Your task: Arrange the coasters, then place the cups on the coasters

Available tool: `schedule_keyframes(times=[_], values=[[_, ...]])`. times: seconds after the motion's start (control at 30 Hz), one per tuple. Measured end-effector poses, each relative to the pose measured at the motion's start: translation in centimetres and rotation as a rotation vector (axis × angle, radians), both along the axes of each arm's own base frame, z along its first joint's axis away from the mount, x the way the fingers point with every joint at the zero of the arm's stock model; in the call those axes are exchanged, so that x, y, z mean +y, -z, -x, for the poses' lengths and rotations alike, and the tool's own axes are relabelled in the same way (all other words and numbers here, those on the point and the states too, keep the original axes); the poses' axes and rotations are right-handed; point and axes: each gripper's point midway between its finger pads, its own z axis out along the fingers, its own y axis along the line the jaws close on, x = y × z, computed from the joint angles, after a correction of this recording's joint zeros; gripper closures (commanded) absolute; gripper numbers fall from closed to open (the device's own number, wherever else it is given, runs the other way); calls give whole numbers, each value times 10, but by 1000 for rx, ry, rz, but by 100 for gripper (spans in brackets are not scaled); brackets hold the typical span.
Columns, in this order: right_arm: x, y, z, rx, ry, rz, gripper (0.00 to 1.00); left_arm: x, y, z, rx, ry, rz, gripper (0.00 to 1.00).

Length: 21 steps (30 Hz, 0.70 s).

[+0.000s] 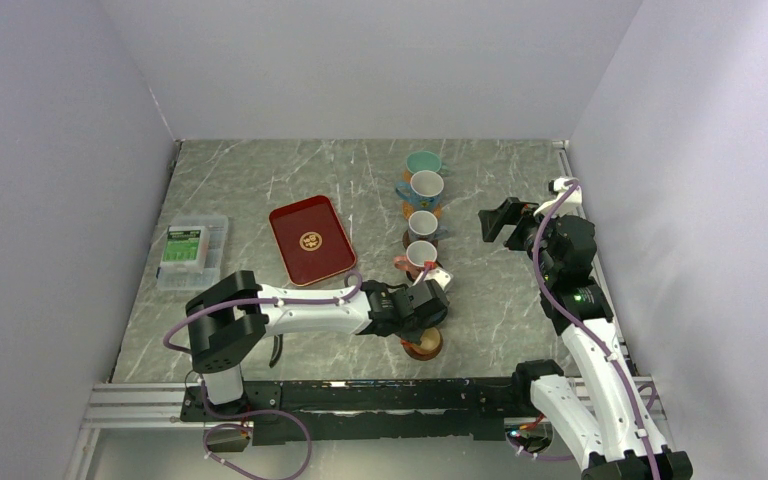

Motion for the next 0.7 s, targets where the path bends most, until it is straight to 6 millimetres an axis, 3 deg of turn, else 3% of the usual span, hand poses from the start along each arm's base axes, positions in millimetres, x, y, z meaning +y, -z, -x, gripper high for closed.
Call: schedule_keyframes(times=[0.5, 0.7], values=[[3, 0, 1, 0, -16, -2, 0, 12, 8, 0, 2, -45, -20, 45], [3, 0, 1, 0, -20, -2, 0, 14, -22, -3, -32, -64, 39, 25]])
